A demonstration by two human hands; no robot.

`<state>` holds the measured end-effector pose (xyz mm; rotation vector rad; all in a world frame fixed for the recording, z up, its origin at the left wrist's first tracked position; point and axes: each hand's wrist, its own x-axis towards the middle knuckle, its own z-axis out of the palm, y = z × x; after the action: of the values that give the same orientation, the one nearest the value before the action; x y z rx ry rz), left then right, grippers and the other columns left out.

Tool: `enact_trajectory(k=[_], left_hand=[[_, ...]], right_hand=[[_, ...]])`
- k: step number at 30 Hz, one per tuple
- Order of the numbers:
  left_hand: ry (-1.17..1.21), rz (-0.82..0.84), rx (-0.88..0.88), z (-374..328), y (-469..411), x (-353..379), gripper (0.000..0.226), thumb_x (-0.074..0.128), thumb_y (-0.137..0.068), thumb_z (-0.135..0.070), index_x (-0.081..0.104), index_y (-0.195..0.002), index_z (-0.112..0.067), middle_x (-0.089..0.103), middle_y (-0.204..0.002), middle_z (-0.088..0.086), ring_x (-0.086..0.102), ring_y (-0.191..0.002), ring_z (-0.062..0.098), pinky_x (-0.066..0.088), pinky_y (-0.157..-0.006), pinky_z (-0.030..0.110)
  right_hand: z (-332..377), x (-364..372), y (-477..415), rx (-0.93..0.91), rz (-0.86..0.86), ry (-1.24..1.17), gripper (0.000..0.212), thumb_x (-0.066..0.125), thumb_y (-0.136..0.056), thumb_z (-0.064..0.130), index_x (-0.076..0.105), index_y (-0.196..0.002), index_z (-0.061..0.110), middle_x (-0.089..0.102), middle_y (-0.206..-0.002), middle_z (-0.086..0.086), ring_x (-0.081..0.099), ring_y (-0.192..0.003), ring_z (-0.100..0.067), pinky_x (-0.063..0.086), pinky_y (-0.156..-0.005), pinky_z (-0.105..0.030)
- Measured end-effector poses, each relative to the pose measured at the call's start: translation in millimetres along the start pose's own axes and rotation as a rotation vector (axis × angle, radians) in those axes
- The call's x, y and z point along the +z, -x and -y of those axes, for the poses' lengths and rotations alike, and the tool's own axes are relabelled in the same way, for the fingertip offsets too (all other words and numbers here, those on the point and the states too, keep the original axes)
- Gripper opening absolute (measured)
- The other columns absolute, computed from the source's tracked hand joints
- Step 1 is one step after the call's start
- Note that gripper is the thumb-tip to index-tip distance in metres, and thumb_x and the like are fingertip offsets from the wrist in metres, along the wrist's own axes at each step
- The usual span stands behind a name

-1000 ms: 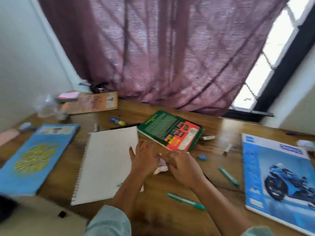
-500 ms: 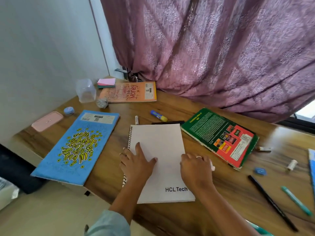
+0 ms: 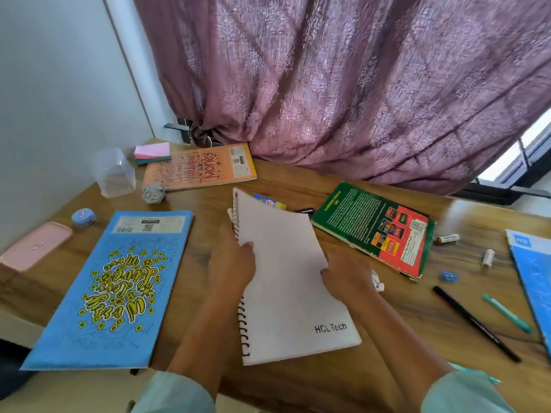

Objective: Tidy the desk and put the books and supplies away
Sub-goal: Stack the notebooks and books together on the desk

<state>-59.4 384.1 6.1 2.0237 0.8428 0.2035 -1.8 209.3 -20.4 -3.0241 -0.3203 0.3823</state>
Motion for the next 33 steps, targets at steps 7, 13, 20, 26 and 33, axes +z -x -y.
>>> enact_trajectory(k=[7, 13, 20, 26, 33], left_hand=[[0.201, -0.064, 0.442, -69, 6, -27, 0.043, 0.050, -0.095, -0.011, 0.039, -0.136, -0.022, 0.054, -0.114, -0.005, 0.053, -0.103, 0.020, 0.039, -0.087, 0.026], [0.483, -0.002, 0.382, -124, -9, 2, 0.033, 0.054, -0.093, -0.013, 0.048, -0.126, -0.014, 0.060, -0.118, 0.007, 0.060, -0.099, 0.026, 0.052, -0.080, 0.034], [0.502, 0.320, 0.312, -178, 48, 150, 0.050, 0.057, -0.071, -0.016, 0.057, -0.120, -0.010, 0.068, -0.111, 0.012, 0.065, -0.100, 0.028, 0.051, -0.092, 0.049], [0.231, 0.686, 0.303, -188, 160, 302, 0.053, 0.052, -0.074, -0.006, 0.052, -0.125, -0.021, 0.064, -0.116, 0.005, 0.062, -0.101, 0.024, 0.053, -0.088, 0.038], [-0.281, 0.792, 0.414, -171, 234, 384, 0.055, 0.036, -0.091, -0.002, 0.042, -0.139, -0.028, 0.023, -0.150, 0.012, 0.025, -0.136, 0.032, 0.029, -0.113, 0.037]], right_hand=[[-18, -40, 11, -0.002, -0.143, -0.454, 0.022, 0.037, -0.101, 0.026, 0.055, -0.091, 0.019, 0.058, -0.089, 0.003, 0.057, -0.095, -0.019, 0.039, -0.090, -0.034], [-87, -82, 20, 0.015, -0.271, -1.095, 0.015, 0.049, -0.098, 0.025, 0.059, -0.087, 0.027, 0.065, -0.081, 0.007, 0.062, -0.074, -0.014, 0.045, -0.063, -0.027], [-243, -70, 42, 0.260, -0.445, -1.314, 0.023, 0.055, -0.095, 0.016, 0.058, -0.117, 0.023, 0.068, -0.096, -0.008, 0.063, -0.070, -0.020, 0.054, -0.066, -0.031], [-408, -46, 96, 0.570, -0.576, -1.180, 0.033, 0.053, -0.096, 0.010, 0.052, -0.128, 0.010, 0.063, -0.099, -0.021, 0.058, -0.063, -0.020, 0.046, -0.053, -0.028], [-486, -4, 119, 0.729, -0.455, -0.794, 0.025, 0.052, -0.095, 0.016, 0.059, -0.117, 0.006, 0.063, -0.116, -0.017, 0.057, -0.098, -0.033, 0.045, -0.086, -0.039]])
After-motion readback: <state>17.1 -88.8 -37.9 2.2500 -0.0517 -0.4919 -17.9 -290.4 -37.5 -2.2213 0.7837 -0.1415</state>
